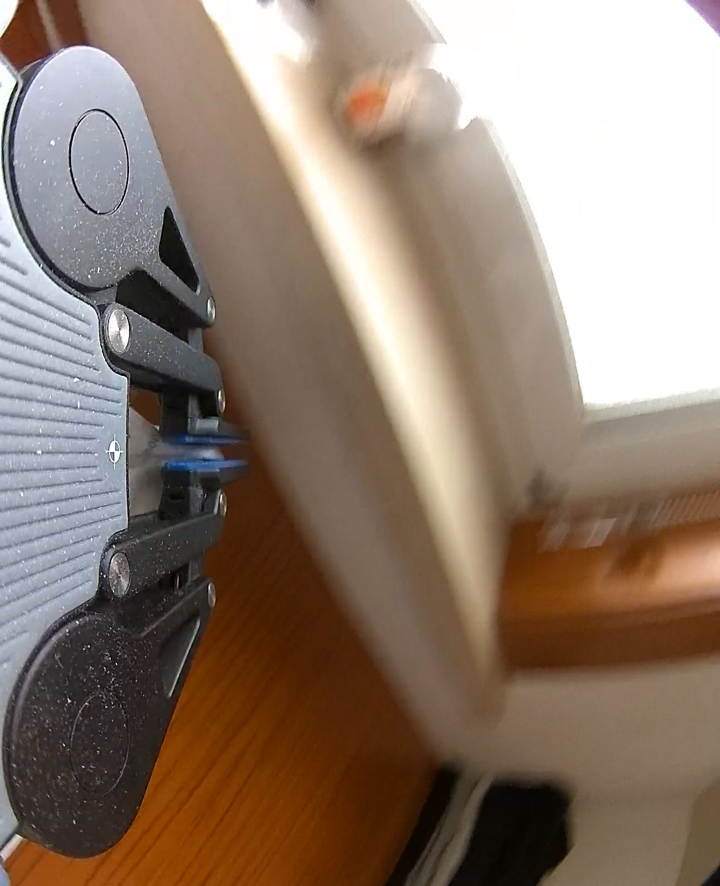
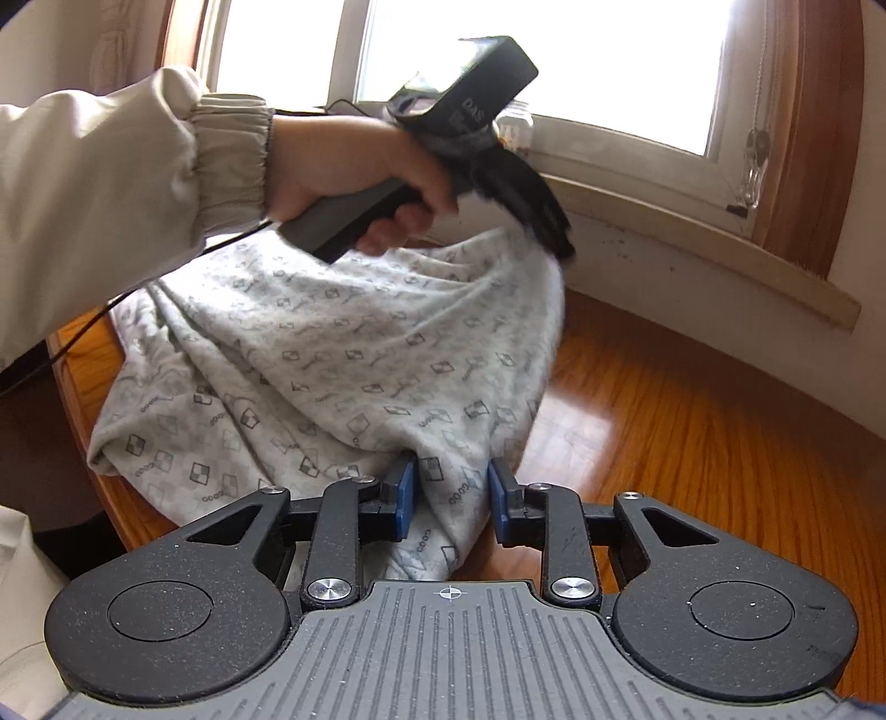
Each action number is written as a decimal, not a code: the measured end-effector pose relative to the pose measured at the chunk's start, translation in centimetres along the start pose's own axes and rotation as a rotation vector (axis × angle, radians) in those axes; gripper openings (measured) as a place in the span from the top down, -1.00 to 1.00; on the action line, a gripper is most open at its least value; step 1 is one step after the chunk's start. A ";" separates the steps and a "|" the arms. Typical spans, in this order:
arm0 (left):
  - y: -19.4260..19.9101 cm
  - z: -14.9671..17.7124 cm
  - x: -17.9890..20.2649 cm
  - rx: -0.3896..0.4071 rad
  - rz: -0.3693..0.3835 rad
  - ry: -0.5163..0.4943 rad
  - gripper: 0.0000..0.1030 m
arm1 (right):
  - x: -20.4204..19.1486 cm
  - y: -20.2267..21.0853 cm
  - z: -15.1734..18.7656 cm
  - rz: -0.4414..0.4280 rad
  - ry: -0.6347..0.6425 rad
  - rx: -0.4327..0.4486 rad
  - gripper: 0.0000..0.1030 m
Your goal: Fold clothes
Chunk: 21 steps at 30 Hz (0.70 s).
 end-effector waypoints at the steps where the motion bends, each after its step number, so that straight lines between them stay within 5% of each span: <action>1: 0.5 -0.4 -0.7 0.030 0.005 0.036 1.00 | 0.1 0.1 0.0 -0.008 -0.007 -0.003 0.46; 4: 1.0 0.1 -1.1 0.020 0.068 0.073 0.98 | 0.5 0.1 0.1 -0.027 -0.030 -0.003 0.46; 6: 1.2 0.8 -0.7 0.005 0.121 0.072 0.68 | 0.6 0.1 0.0 -0.029 -0.036 0.000 0.45; 8: 1.3 1.7 -0.1 -0.008 0.176 0.071 0.06 | 0.5 0.2 0.0 -0.025 -0.033 0.004 0.45; 9: 1.4 2.2 0.2 -0.014 0.201 0.069 -0.06 | 0.5 0.2 -0.1 -0.023 -0.031 0.007 0.45; 14: -0.3 3.1 2.0 -0.072 0.267 0.056 -0.20 | 0.6 0.1 -0.2 -0.023 -0.034 0.006 0.44; 17: -2.0 2.7 3.2 -0.117 0.277 0.050 -0.10 | 0.9 0.0 -0.1 -0.038 -0.057 0.000 0.44; 18: -2.6 2.8 3.4 -0.137 0.273 0.054 0.09 | 0.9 0.0 -0.1 -0.042 -0.064 0.000 0.44; 19: -3.1 2.9 3.5 -0.158 0.268 0.057 0.83 | 1.0 0.0 0.0 -0.046 -0.070 0.001 0.44; 21: -2.6 2.1 3.3 -0.099 0.200 0.029 0.85 | 0.9 0.0 0.2 -0.044 -0.072 0.007 0.43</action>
Point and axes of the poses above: each gripper's, at about its wrist camera, not at the fingertips, and y roughly against the way its jaws point, x to its right, z to its underside, the point moved 8 cm from there along -y, roughly the way its jaws point, and after that the axes turned 15 degrees about z, right-handed, at the moved point
